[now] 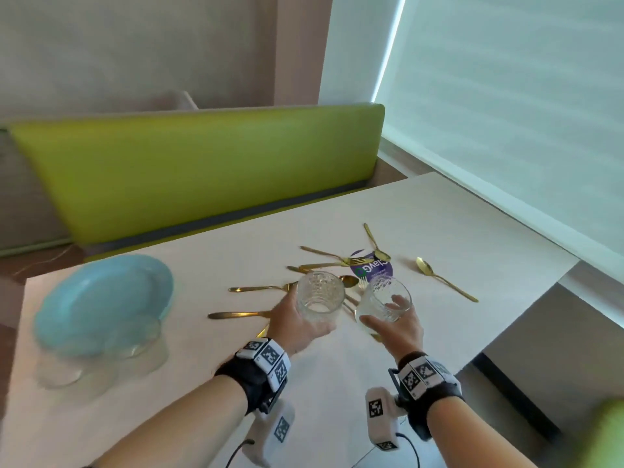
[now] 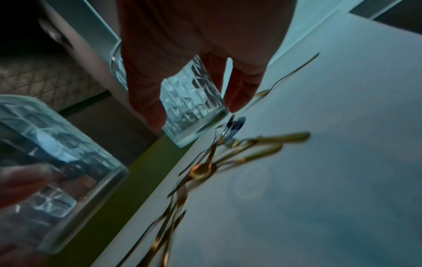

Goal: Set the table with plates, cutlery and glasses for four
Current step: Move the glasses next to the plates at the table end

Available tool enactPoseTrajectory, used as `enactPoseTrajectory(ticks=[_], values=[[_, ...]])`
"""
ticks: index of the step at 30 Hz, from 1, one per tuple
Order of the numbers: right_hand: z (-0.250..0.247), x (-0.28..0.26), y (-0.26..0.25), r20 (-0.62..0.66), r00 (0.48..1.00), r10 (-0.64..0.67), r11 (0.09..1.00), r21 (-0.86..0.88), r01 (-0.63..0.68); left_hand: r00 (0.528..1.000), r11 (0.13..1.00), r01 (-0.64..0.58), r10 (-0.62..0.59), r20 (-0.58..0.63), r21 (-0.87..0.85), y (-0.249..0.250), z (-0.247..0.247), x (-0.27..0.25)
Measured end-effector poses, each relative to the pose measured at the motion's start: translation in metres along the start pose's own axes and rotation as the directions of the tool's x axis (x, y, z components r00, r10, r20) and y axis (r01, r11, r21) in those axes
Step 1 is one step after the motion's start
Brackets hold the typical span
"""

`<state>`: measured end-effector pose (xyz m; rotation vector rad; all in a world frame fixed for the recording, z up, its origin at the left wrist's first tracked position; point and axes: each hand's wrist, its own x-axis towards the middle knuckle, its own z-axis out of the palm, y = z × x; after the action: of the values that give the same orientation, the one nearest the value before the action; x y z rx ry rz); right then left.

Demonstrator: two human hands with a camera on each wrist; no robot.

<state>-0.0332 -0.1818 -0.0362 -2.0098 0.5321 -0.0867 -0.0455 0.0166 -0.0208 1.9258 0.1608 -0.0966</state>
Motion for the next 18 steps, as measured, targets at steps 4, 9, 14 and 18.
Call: enactPoseTrajectory(ticks=[4,9,14,18], values=[[0.048,-0.055,-0.012,0.124,0.992,-0.034,0.997,-0.067,0.042,0.991,0.995,0.095,-0.091,-0.097,0.033,-0.042,-0.056,-0.045],[0.1,-0.109,-0.022,0.332,0.941,-0.062,0.979,-0.163,0.121,0.967,0.985,0.167,-0.155,-0.204,0.043,-0.085,-0.11,-0.09],[0.144,-0.159,-0.031,0.496,0.865,-0.078,0.948,-0.231,0.218,0.928,0.968,0.251,-0.232,-0.291,0.03,-0.125,-0.152,-0.126],[0.168,-0.184,-0.034,0.56,0.824,-0.086,0.931,-0.248,0.267,0.905,0.956,0.292,-0.27,-0.33,0.017,-0.147,-0.173,-0.146]])
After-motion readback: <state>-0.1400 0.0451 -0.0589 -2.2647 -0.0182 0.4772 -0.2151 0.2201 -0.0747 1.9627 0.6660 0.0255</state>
